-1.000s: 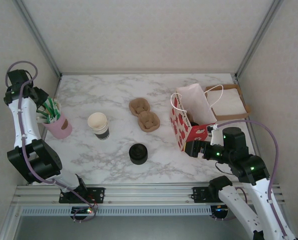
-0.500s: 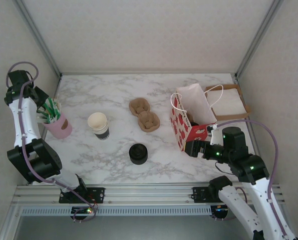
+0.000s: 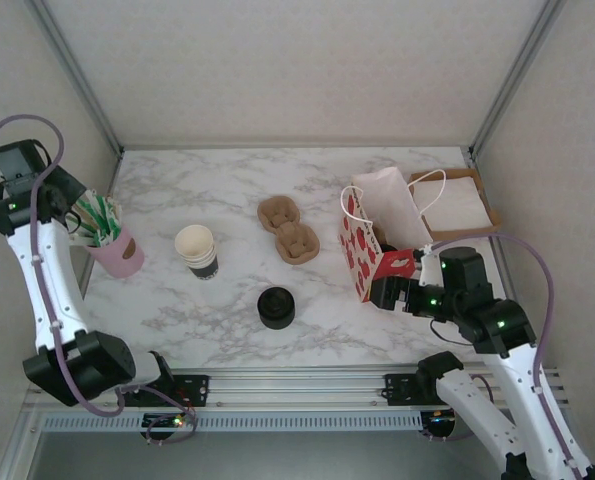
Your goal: Pack the takeout coffee
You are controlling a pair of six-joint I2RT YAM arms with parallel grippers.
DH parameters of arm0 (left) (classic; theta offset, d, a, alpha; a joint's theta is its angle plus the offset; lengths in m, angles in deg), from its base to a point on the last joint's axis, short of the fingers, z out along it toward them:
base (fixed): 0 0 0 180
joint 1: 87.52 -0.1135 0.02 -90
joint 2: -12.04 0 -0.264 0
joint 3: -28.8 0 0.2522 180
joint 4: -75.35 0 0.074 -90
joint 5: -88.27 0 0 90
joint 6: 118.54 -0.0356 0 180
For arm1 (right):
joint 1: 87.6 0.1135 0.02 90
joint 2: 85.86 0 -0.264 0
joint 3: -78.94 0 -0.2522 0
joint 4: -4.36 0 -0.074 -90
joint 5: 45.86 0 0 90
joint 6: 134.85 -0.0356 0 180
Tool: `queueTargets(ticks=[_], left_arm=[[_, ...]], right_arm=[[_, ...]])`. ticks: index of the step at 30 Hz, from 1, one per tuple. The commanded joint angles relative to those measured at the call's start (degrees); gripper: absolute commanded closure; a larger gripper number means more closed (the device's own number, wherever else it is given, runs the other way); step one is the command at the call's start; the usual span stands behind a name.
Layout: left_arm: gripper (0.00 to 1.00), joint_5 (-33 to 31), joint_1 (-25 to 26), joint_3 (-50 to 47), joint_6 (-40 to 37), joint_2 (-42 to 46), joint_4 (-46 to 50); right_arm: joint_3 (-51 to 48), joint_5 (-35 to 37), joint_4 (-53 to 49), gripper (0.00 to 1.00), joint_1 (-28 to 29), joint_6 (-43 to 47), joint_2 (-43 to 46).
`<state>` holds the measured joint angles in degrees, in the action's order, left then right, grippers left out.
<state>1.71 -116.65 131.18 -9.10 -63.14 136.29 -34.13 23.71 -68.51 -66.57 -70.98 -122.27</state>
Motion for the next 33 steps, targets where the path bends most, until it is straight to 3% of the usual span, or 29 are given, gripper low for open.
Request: queueTargets(ticks=[1, 8, 17, 33], left_arm=[[1.00, 1.62, -0.23, 1.08, -0.64, 2.58, 1.41], [1.00, 3.40, -0.23, -1.38, -0.63, 4.95, -0.37], [1.00, 5.27, -0.23, -2.65, -0.98, 3.59, -2.19], [1.00, 2.68, -0.31, 1.60, -1.72, 0.20, 1.32]], right_arm=[[6.42, 2.50, -6.64, 0.01, 0.33, 0.81, -1.46], [17.57, 7.42, -17.92, 0.01, 0.38, 1.59, -6.87], [31.08, 20.77, -27.45, 0.01, 0.40, 1.91, -14.27], [26.44, 25.15, -19.59, 0.01, 0.40, 0.97, -18.08]])
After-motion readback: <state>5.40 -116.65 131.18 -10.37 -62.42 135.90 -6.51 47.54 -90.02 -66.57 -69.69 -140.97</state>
